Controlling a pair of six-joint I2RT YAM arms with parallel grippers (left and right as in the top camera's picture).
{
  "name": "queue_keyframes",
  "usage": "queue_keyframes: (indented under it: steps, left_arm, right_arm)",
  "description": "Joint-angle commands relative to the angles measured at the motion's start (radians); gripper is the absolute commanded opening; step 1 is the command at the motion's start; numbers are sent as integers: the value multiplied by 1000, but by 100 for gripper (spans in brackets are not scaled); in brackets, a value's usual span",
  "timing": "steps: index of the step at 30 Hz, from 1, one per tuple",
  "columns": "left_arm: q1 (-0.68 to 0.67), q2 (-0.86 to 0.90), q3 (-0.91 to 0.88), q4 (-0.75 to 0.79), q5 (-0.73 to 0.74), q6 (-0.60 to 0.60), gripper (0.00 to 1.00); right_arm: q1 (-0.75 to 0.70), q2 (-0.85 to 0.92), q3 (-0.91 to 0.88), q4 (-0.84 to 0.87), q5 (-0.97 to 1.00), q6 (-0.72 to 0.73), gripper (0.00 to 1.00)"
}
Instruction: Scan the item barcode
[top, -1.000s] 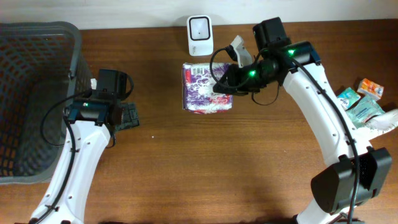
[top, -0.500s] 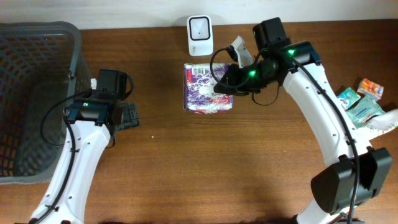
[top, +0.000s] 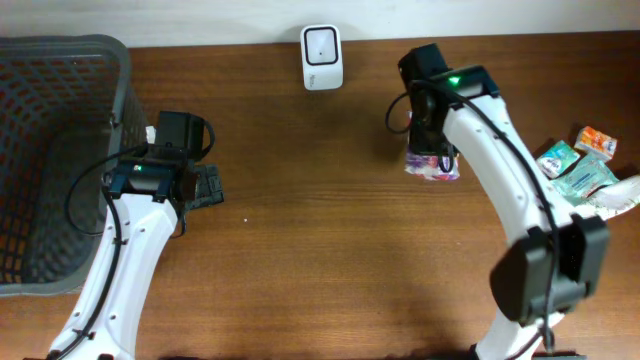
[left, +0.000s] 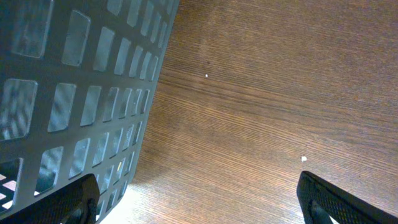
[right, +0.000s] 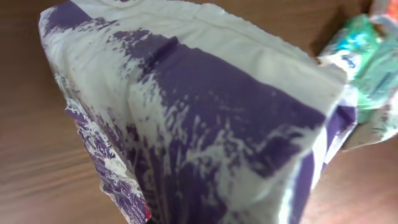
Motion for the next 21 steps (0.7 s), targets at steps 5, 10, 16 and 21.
queue_keyframes:
  steps: [5, 10, 16, 21]
  left_arm:
    - [4, -4, -1, 2, 0, -11, 99]
    - [4, -4, -1, 2, 0, -11, 99]
    - [4, -4, -1, 2, 0, -11, 99]
    - [4, -4, -1, 2, 0, -11, 99]
  right_arm:
    - [16, 157, -12, 0, 15, 2, 31]
    - [163, 154, 56, 40, -216, -26, 47]
    - [312, 154, 276, 26, -262, -128, 69]
    - [114, 159, 388, -130, -181, -203, 90]
